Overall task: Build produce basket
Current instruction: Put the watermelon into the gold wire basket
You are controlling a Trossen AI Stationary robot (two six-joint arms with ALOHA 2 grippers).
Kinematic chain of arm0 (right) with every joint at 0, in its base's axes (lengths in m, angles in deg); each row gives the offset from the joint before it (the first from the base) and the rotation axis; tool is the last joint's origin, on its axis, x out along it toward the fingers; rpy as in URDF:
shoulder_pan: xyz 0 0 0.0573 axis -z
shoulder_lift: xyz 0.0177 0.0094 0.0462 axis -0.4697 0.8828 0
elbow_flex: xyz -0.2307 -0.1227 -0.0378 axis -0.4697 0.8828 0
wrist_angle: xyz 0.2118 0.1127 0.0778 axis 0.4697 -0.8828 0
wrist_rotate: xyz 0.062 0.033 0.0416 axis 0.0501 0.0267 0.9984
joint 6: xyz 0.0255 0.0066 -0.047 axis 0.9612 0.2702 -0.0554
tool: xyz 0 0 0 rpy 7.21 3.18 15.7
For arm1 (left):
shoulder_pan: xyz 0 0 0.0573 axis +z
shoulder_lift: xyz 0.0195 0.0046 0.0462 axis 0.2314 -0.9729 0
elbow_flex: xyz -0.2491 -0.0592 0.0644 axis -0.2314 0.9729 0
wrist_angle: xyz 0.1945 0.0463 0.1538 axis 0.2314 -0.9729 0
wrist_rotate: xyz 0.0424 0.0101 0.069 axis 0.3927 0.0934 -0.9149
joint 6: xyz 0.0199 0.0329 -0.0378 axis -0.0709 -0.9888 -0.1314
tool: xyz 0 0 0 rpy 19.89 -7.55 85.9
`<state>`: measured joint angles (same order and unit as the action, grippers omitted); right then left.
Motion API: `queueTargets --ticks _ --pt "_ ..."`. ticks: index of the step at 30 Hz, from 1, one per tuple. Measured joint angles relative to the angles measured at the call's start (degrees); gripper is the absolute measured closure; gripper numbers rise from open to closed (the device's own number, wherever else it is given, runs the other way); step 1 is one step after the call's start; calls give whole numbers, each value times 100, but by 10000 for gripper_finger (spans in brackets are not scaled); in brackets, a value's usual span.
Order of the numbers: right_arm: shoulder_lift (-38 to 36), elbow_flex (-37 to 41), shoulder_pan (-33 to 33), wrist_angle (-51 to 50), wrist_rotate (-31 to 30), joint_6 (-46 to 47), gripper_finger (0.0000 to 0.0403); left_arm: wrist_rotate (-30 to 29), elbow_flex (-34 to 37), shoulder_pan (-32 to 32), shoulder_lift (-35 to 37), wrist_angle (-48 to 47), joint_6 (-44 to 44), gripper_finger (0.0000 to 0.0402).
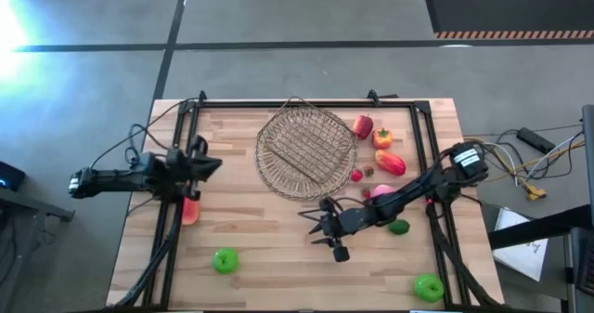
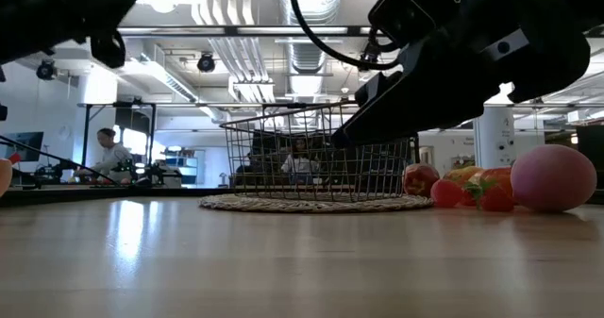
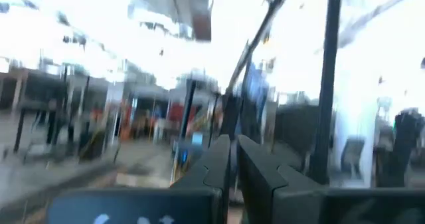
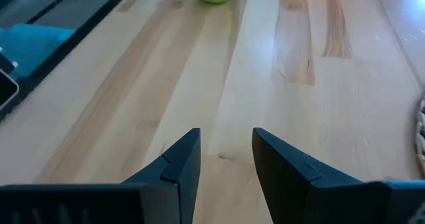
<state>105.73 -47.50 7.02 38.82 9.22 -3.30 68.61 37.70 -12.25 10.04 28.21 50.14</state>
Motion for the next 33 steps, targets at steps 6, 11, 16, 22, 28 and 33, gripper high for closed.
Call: queueTargets --ticks 6,11,16,22,28,33 --pt "-293 44 0 -290 -5 -100 275 337 -108 -7 -319 491 693 391" --pt "-331 45 0 -247 -9 -284 275 378 -476 -125 -1286 503 855 391" --pt "-331 45 0 -243 -9 -310 275 226 -1227 -372 -2520 -230 1155 391" --pt "-331 55 0 -242 -9 -330 275 -431 -2735 -705 -3931 -2844 2019 391" --pt "-331 128 0 -229 -7 -340 275 -544 -4259 -1141 -5139 -5678 3209 391" --pt "-331 208 0 -230 -9 -340 275 -544 -4977 -1774 -5729 -7269 4413 391"
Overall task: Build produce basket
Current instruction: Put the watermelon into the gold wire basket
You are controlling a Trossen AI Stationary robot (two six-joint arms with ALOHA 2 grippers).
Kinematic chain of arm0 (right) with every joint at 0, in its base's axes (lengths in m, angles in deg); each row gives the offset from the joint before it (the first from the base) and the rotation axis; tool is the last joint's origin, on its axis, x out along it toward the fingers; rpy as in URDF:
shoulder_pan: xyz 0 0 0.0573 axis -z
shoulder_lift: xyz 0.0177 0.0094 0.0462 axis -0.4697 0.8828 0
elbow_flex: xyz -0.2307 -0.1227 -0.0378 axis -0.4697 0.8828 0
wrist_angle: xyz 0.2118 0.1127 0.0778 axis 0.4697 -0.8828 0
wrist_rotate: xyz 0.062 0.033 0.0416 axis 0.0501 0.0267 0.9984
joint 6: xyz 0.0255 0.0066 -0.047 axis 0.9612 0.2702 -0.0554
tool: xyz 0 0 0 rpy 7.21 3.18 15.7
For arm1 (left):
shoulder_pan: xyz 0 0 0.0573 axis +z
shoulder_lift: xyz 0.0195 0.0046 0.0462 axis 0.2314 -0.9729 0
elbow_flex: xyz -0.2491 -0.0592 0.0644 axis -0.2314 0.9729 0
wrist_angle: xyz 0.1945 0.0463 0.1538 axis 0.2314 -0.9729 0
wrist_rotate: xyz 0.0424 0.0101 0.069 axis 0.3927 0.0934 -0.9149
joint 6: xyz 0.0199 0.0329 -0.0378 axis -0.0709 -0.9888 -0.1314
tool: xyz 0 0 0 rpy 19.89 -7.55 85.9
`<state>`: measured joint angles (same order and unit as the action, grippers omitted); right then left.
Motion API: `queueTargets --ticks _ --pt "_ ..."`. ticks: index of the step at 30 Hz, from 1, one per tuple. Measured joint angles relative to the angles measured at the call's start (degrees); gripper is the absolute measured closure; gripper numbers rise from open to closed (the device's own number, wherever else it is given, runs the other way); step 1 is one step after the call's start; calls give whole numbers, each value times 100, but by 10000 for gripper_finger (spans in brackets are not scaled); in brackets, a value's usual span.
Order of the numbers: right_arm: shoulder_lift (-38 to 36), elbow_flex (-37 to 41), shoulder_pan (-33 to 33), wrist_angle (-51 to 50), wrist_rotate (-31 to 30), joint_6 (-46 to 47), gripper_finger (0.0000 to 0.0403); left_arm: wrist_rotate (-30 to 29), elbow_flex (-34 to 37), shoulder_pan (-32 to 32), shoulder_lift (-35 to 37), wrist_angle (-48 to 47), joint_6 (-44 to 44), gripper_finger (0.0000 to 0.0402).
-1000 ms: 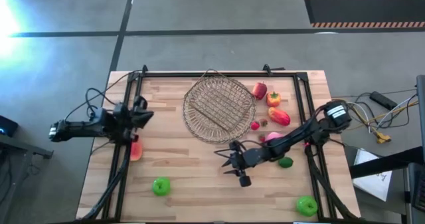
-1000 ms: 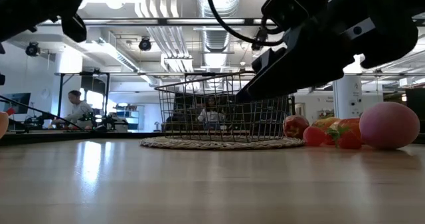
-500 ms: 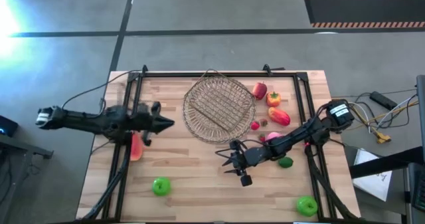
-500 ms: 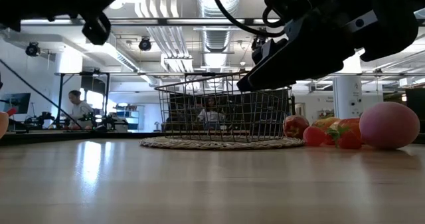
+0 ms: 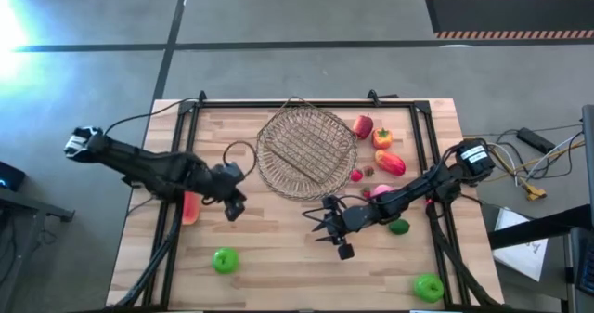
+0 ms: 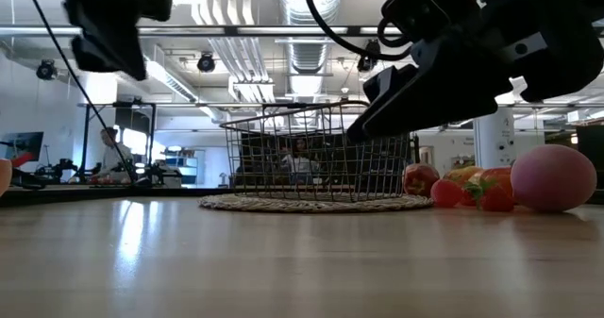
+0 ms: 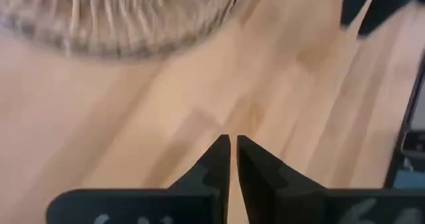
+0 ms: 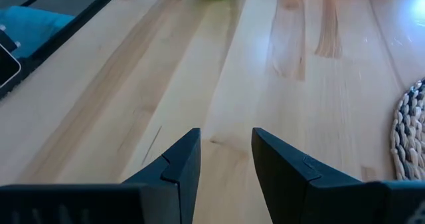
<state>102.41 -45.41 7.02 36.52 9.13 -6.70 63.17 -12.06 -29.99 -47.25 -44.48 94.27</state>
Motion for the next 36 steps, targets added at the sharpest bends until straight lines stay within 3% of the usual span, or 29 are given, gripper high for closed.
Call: queueTargets --ticks 11,17,21,27,36 --pt "0 38 0 47 1 -267 275 85 90 -1367 207 -1282 3239 386" --pt "0 46 0 200 2 -507 275 678 92 -1887 236 -1986 4600 327" --pt "0 55 0 193 2 -577 275 1028 92 -2134 236 -2227 5191 269" --pt "0 107 0 193 2 -581 275 1082 119 -2389 193 -2491 5859 195" --pt "0 132 0 208 2 -586 275 1485 613 -2453 -178 -2666 6412 180"
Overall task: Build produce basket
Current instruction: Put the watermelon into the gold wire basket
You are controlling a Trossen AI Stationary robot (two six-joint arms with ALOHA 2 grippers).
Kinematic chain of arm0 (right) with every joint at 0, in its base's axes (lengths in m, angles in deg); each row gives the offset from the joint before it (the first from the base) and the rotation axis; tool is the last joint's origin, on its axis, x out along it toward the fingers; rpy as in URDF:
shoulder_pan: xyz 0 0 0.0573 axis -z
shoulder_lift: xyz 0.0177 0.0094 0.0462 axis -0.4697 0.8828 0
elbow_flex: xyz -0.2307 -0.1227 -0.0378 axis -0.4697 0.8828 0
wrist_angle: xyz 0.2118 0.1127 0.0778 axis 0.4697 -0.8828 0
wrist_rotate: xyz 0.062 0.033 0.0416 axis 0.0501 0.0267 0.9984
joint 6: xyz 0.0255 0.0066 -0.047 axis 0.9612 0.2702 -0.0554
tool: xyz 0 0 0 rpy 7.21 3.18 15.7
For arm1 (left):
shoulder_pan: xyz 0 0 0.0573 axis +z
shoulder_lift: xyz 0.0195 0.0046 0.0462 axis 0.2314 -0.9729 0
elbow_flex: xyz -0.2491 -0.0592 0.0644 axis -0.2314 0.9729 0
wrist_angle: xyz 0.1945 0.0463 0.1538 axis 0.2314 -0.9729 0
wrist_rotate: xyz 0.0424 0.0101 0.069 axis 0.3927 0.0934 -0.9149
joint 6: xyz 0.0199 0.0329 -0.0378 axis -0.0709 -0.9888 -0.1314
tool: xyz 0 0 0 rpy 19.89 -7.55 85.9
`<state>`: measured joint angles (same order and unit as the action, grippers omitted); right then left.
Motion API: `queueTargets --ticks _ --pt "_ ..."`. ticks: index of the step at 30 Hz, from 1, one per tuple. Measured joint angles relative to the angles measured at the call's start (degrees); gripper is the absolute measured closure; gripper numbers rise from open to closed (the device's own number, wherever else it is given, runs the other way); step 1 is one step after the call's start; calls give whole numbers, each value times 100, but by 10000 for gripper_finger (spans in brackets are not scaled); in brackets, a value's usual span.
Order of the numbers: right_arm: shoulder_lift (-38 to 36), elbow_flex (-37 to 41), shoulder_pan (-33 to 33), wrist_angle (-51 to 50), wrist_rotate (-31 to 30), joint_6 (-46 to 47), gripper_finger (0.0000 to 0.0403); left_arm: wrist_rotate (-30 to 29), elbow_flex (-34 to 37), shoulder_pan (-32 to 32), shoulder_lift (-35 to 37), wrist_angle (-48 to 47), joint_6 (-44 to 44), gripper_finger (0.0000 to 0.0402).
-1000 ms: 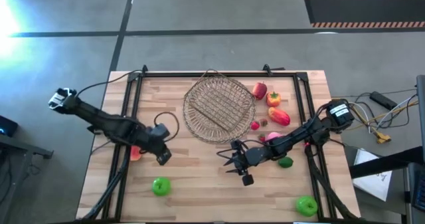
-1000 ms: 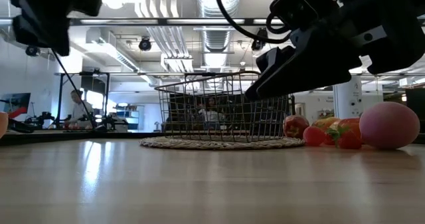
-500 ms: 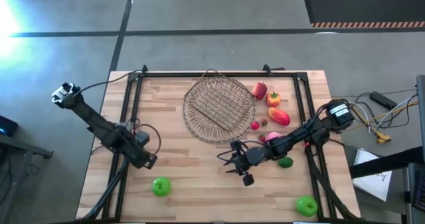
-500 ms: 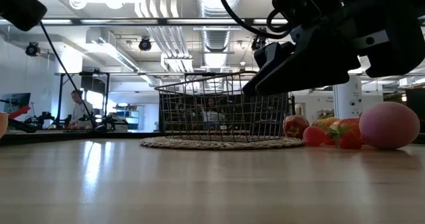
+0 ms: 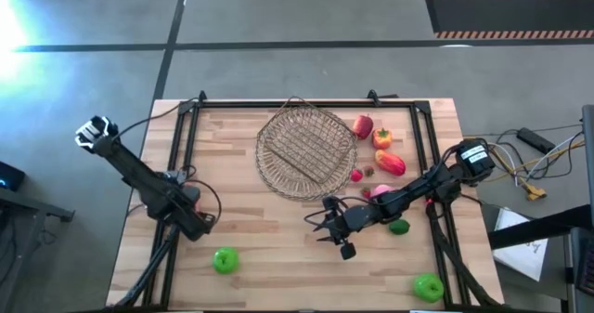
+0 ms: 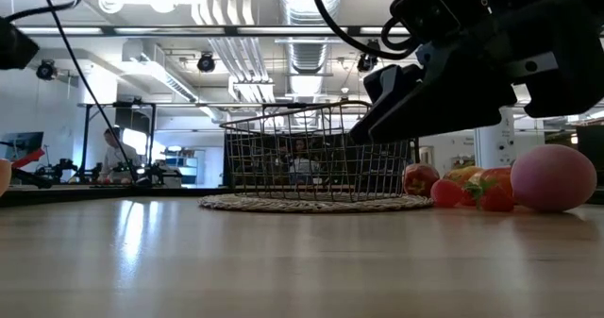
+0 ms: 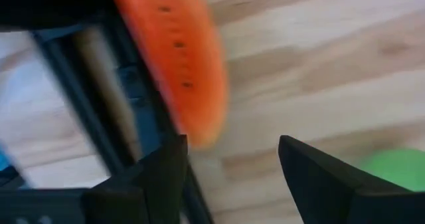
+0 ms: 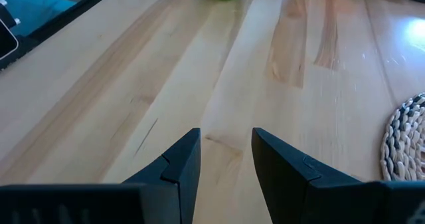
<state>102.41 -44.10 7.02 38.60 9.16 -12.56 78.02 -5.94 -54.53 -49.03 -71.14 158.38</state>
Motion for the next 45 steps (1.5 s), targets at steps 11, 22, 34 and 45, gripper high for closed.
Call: queueTargets --ticks 11,22,34,45 --pt "0 0 0 88 0 -7 275 -40 368 -2 -108 -107 115 180" --pt "0 0 0 86 4 10 275 -296 560 0 -50 35 664 180" --pt "0 0 0 82 4 3 275 -230 713 0 -741 310 713 192" --pt "0 2 0 81 4 6 275 -198 709 -4 -960 354 548 293"
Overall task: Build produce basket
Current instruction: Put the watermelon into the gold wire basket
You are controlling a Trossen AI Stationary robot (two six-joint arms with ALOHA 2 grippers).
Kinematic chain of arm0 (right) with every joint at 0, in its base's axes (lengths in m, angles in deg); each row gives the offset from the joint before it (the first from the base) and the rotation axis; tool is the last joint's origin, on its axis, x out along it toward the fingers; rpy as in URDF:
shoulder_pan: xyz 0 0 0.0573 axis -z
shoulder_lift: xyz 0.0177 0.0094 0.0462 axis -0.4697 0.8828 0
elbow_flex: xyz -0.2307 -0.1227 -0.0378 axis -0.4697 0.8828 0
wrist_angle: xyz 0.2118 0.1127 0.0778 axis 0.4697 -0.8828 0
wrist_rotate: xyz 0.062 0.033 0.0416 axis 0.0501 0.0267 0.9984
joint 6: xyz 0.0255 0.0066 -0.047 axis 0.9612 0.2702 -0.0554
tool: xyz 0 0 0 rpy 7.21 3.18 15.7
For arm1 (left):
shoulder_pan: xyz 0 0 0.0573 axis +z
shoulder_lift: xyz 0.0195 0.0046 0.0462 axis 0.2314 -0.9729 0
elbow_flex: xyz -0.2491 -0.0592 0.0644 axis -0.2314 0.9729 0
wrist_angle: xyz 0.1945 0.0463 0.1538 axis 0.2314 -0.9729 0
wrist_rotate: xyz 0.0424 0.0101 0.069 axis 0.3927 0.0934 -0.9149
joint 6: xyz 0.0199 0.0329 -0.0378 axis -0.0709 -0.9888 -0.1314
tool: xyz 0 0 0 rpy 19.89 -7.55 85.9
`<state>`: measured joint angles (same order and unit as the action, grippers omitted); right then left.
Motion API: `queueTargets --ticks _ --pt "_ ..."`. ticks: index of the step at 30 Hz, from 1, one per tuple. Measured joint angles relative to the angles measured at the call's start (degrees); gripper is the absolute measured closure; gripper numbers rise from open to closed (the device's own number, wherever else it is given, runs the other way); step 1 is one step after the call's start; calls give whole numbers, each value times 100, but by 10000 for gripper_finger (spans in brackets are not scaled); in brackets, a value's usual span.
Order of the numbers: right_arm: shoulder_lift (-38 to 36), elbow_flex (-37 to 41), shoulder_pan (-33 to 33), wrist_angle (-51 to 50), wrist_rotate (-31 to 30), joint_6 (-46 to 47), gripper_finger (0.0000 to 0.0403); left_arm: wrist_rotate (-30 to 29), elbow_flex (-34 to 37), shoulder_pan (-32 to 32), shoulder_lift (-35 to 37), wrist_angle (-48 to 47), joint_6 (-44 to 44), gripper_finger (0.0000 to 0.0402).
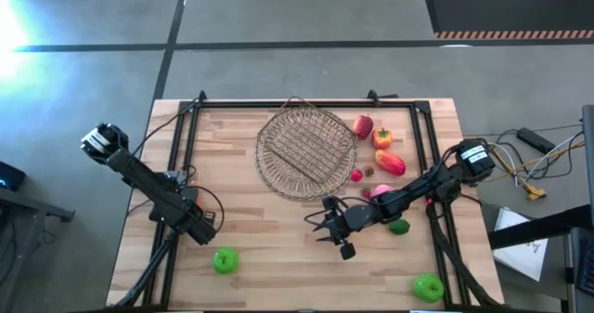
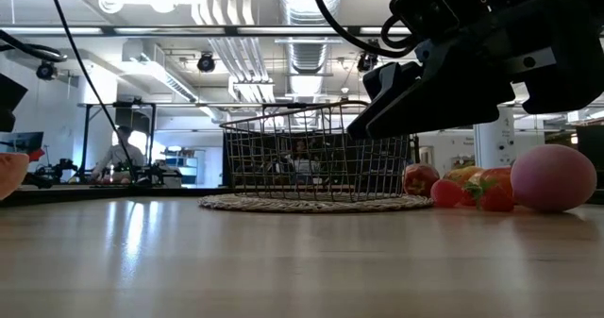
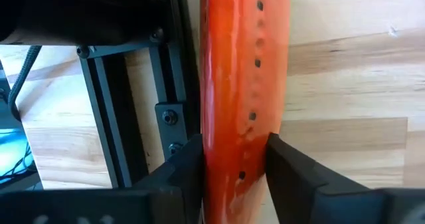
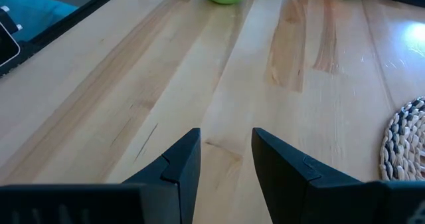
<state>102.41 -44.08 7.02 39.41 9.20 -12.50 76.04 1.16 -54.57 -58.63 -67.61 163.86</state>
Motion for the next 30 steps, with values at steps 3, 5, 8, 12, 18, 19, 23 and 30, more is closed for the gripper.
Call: queueTargets --ticks 3,5,8,12,18,19,23,30 --pt "0 0 0 -2 0 -2 275 29 0 -9 75 2 -44 299" --pt "0 0 0 -29 0 0 275 67 0 -9 131 8 -107 300" --pt "0 0 -2 -204 -1 6 275 134 -71 -9 185 -19 -283 302" --pt "0 0 -2 -638 -2 184 275 -22 -357 -16 243 -37 -704 302" --pt "-38 0 -19 -1292 4 558 275 -691 -1015 39 349 -46 -1216 303" --pt "-61 0 -29 -1392 -2 655 275 -826 -1142 72 351 -49 -1319 303" --pt "-266 2 -121 -1924 -2 917 275 -1299 -1706 308 282 -34 -1891 303" --pt "-776 13 -385 -2391 -11 1230 275 -1897 -3066 1316 -233 -13 -4288 303"
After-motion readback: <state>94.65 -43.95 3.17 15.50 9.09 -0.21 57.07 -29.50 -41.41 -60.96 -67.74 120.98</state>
